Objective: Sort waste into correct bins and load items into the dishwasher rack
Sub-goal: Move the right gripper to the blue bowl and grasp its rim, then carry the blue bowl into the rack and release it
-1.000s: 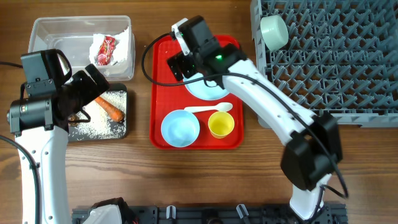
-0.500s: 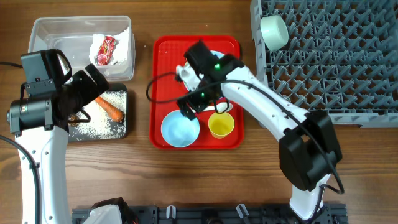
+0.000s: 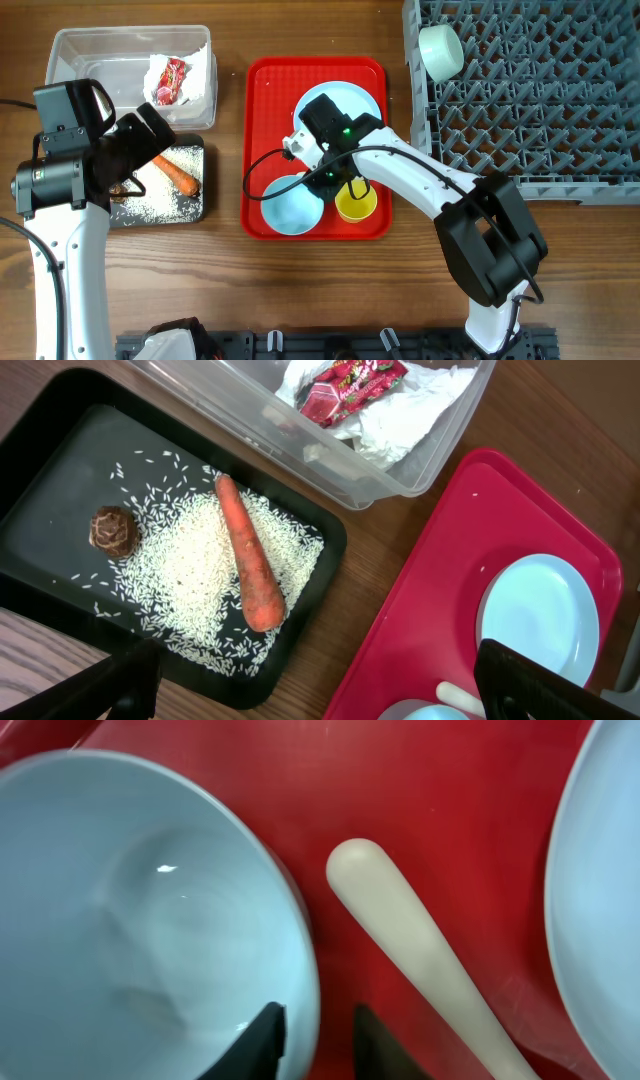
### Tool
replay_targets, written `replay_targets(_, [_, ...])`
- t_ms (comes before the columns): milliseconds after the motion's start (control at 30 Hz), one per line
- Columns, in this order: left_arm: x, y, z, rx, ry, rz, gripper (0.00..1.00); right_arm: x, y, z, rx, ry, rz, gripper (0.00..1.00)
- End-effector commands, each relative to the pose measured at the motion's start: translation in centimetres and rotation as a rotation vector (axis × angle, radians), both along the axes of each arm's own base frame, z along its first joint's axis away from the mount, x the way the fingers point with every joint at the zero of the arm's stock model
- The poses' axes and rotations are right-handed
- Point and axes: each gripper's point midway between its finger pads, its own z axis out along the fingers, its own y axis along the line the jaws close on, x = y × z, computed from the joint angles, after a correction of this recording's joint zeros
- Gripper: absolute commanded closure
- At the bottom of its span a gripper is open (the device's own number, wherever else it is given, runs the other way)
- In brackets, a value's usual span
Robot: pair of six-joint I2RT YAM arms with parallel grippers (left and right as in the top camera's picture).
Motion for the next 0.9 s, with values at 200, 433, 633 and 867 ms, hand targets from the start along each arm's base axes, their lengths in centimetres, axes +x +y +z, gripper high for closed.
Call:
replay_targets(200, [0.2,-0.2,0.2,-0.014,-0.009,0.001,0.0,0.2,-0.5,-0.7,-0.033,0.007,-0.048,0.96])
replay_targets(433, [0.2,-0.2,0.2,-0.014,-0.009,0.001,0.0,3.3,1.7,5.0,0.061,-0.071,-0.175,0.96])
replay_targets(633, [0.2,-0.2,0.2,-0.014,-0.009,0.001,0.0,7.3,2.8,14.5,0.218,-0.255,-0.266,0.96])
replay_targets(867, [0.2,-0.2,0.3,-0.013,-0.01,0.0,0.0,13.2,-9.2,22.3,0.085,-0.569,-0.753,0.96])
